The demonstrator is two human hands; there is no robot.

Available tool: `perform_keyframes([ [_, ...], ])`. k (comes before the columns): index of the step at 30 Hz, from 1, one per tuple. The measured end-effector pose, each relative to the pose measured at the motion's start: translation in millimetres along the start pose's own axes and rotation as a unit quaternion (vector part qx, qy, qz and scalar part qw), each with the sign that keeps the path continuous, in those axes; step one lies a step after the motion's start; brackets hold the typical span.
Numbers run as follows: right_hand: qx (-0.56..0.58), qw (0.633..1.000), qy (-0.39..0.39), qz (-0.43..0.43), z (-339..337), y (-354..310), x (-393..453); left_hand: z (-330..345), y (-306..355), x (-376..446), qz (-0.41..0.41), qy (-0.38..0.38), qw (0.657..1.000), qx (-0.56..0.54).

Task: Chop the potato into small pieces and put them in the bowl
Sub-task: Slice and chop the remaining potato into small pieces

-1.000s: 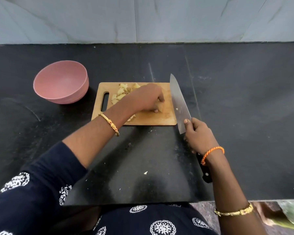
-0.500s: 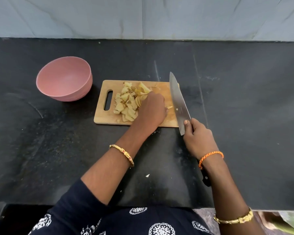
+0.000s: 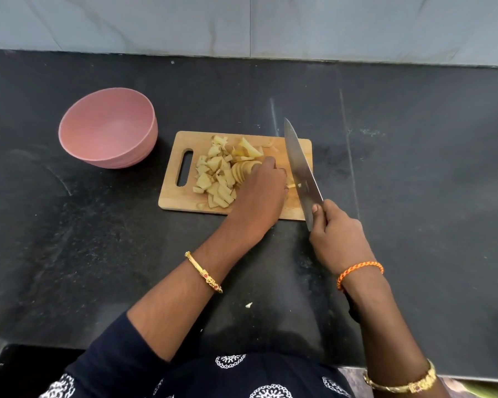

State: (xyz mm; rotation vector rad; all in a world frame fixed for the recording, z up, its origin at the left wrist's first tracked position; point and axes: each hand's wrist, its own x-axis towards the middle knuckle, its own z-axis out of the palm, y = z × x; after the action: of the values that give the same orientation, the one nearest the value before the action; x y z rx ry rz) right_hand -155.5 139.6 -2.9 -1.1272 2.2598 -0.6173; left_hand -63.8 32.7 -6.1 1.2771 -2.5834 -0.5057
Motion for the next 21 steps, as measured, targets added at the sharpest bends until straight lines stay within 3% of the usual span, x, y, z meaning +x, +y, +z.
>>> perform_keyframes([
  [17, -0.059, 0.995, -0.068, 0.046, 1.8, -9.1, -11.6, 13.0, -2.9, -6.3, 0.003, 0.035, 0.999, -0.013],
  [21, -0.020, 0.994, -0.095, 0.055, -15.3, 1.2, -26.2, 15.6, -6.0, -4.9, -0.010, 0.044, 0.998, -0.046],
])
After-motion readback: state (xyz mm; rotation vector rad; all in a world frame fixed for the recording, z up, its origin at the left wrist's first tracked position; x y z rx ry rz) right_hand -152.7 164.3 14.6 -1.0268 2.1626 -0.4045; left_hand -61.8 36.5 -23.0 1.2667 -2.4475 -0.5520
